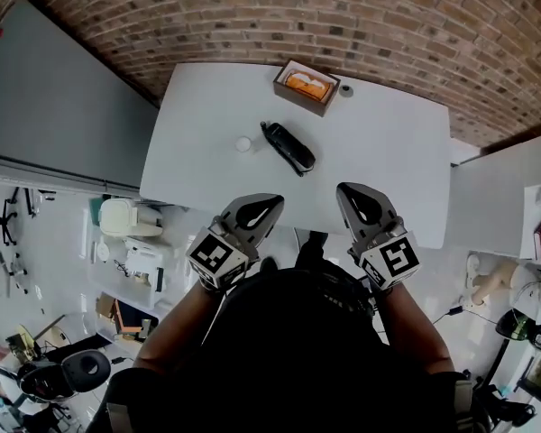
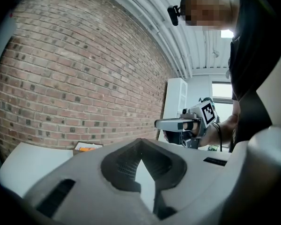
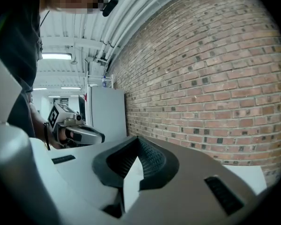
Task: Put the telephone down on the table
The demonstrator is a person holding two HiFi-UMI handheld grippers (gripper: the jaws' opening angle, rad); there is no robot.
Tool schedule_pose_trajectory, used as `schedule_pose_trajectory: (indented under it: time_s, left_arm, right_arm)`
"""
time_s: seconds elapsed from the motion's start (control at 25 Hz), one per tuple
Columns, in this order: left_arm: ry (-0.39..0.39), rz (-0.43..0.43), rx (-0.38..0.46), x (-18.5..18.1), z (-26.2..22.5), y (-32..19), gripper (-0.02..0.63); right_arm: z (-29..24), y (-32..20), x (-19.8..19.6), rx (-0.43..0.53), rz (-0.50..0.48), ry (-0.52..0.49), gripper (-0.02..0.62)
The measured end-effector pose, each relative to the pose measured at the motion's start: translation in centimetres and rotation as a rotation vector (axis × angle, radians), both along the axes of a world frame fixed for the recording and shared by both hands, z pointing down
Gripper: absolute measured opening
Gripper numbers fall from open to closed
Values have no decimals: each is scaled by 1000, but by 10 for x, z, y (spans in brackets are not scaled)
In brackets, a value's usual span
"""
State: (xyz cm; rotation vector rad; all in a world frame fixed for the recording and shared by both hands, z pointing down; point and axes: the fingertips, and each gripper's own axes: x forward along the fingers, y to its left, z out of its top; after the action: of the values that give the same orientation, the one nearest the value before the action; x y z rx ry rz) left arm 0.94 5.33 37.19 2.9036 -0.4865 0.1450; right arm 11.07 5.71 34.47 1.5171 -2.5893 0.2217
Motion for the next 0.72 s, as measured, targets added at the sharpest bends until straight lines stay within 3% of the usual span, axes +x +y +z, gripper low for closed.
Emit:
schedule_pose_trajectory:
  time_s: [0.36, 0.72]
  left_arm:
    - [17, 51, 3, -81, 3, 53, 6]
    - [48, 104, 18, -82, -11, 111, 6]
  right_arm:
    - [4, 68, -66, -1, 98, 27, 15]
    - [-7, 137, -69, 6, 164, 29, 15]
